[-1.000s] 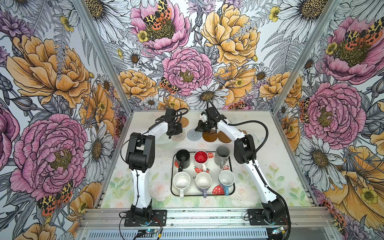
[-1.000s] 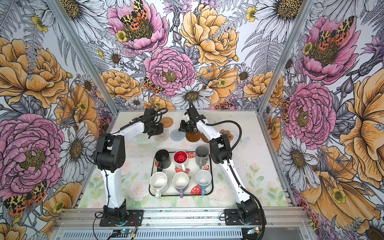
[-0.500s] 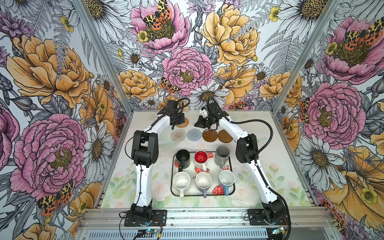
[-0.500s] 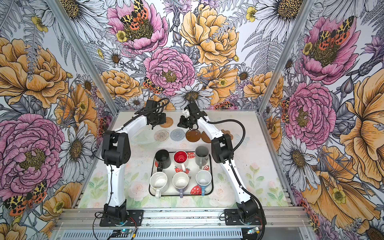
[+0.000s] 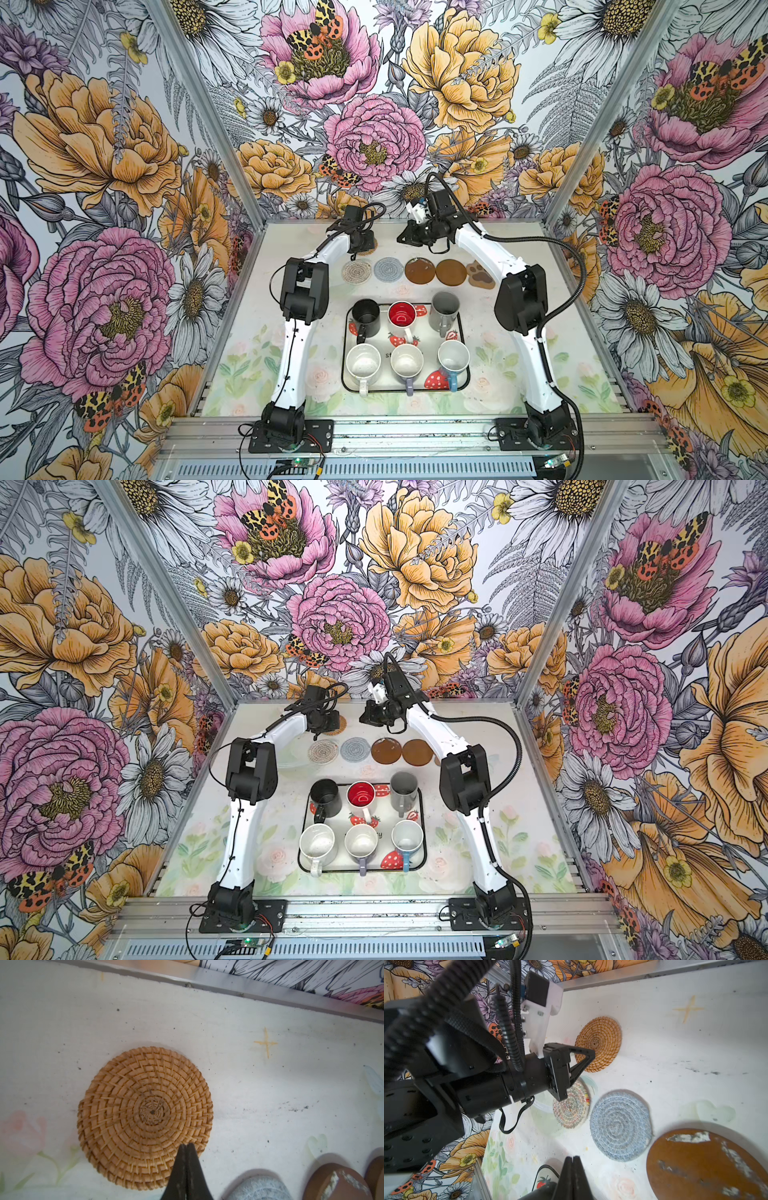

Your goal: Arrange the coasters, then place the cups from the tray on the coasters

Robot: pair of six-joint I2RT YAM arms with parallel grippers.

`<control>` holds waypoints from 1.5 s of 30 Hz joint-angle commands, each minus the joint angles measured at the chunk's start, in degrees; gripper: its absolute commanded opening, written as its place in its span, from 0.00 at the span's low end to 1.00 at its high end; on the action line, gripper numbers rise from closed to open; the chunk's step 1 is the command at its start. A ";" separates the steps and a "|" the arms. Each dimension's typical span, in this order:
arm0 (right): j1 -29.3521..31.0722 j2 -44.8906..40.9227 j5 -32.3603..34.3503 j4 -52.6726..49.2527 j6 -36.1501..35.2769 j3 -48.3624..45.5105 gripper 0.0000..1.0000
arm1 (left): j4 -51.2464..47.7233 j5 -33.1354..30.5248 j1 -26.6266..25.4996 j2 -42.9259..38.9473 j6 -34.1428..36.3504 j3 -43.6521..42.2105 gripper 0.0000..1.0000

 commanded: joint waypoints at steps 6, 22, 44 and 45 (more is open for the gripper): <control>-2.29 -11.71 6.79 4.09 -2.57 -14.87 0.00 | -0.25 -2.23 0.29 2.06 -2.51 1.51 0.00; -6.50 -26.20 7.72 13.19 0.22 -33.10 0.00 | -4.94 -5.26 2.37 5.44 -5.57 2.57 0.00; -6.76 -31.20 7.80 16.49 2.11 -40.36 0.00 | -4.63 -15.16 6.76 -6.92 -15.73 -13.99 0.00; -6.76 -31.31 7.79 16.53 2.17 -40.48 0.00 | -4.15 -15.48 7.17 -7.77 -16.04 -15.24 0.00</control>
